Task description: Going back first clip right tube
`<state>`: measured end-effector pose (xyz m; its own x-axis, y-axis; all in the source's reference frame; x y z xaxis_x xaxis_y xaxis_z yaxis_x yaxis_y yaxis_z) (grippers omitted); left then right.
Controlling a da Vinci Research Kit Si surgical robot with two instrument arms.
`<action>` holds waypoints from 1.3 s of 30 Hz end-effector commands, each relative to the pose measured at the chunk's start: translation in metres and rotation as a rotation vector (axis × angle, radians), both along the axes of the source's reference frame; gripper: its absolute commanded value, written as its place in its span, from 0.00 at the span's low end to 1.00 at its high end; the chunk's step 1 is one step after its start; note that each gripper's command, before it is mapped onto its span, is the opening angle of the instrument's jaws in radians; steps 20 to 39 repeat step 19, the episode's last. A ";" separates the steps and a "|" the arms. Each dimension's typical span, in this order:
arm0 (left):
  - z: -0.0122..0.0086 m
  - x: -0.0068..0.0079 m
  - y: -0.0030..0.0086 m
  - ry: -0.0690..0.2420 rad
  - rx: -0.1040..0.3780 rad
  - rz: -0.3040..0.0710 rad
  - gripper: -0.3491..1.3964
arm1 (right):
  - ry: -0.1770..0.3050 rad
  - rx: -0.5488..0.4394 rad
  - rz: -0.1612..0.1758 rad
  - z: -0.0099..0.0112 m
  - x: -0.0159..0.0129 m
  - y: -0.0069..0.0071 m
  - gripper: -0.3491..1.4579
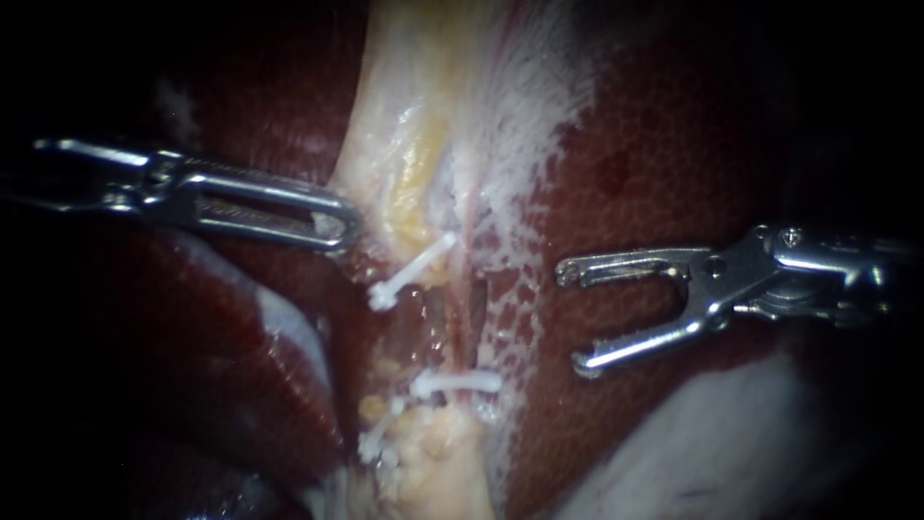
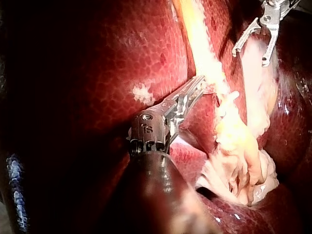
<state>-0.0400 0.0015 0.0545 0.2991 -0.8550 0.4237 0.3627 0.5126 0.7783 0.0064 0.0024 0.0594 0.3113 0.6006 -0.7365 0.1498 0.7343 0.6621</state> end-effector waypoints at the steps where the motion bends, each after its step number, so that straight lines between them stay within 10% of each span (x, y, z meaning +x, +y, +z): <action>1: 0.0000 -0.0001 -0.0001 -0.001 0.000 0.002 0.00 | 0.000 0.000 0.000 0.0000 0.0000 0.0000 0.53; 39: 0.0000 -0.0005 -0.0003 -0.004 0.001 0.006 0.00 | 0.000 0.000 0.001 0.0000 0.0000 0.0000 0.52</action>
